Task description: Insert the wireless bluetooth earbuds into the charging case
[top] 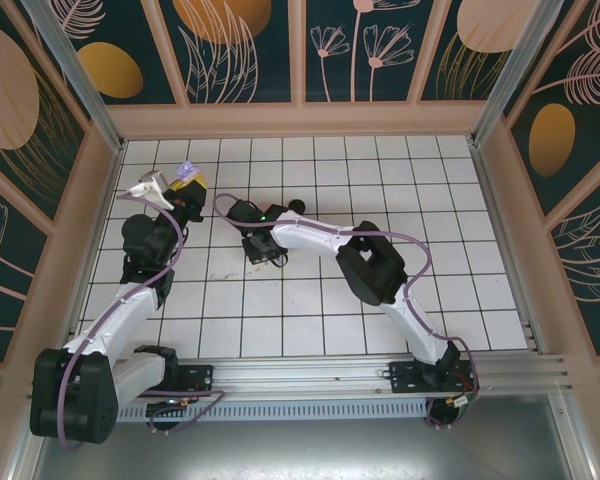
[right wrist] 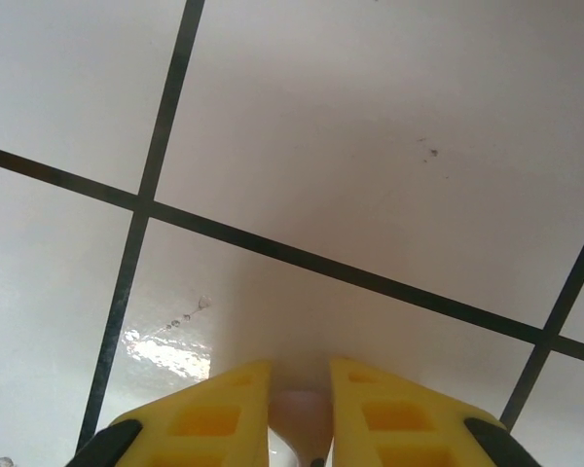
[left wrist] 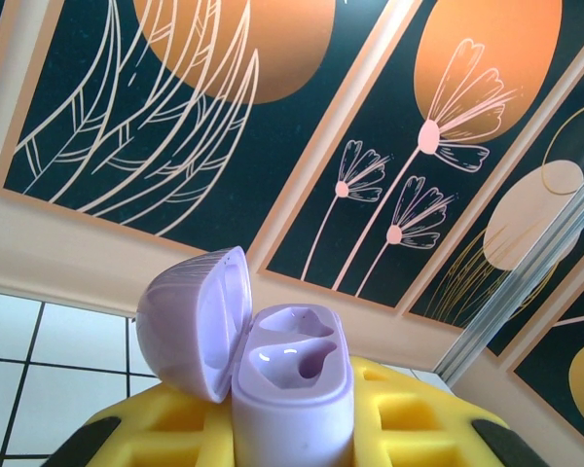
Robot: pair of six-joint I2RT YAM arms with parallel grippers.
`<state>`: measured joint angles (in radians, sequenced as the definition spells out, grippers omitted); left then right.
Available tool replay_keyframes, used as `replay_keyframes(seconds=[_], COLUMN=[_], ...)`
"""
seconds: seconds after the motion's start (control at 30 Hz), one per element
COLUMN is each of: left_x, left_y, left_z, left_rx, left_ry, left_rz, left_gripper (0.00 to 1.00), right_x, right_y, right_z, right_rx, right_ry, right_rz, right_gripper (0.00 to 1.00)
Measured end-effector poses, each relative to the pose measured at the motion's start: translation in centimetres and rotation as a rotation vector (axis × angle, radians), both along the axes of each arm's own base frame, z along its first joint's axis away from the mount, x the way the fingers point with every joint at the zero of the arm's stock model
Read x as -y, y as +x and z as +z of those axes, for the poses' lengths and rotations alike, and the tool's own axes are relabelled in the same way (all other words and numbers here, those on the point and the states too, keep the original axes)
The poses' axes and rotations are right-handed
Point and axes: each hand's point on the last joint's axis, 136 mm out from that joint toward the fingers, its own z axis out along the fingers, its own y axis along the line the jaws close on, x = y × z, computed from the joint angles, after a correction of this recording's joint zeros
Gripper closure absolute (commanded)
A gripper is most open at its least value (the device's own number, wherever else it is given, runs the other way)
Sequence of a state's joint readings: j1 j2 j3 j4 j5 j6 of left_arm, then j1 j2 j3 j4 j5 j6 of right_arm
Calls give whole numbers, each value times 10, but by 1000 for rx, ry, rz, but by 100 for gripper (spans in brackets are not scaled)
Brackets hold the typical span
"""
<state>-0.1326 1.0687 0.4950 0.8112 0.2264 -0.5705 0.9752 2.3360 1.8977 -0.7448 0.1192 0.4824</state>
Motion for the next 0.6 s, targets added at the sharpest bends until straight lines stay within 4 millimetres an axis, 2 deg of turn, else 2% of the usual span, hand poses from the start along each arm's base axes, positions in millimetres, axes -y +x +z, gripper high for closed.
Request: replay_keyframes(seconds=[0.2, 0.3, 0.4, 0.6], left_x=[1, 3, 6, 20], left_y=[0, -1, -3, -7], left_z=[-1, -2, -2, 3], left_rx=[-2, -7, -5, 10], left_ry=[2, 9, 23, 49], left_rz=[-4, -16, -36, -124], left_gripper=[100, 100, 100, 100], right_x=[0, -1, -1, 15], right_y=[1, 3, 7, 22], right_z=[4, 13, 40, 122], right_rx=[7, 20, 56, 173], right_ry=[3, 18, 56, 179], right_rz=[-1, -3, -10, -51], right_gripper=[83, 83, 83, 83])
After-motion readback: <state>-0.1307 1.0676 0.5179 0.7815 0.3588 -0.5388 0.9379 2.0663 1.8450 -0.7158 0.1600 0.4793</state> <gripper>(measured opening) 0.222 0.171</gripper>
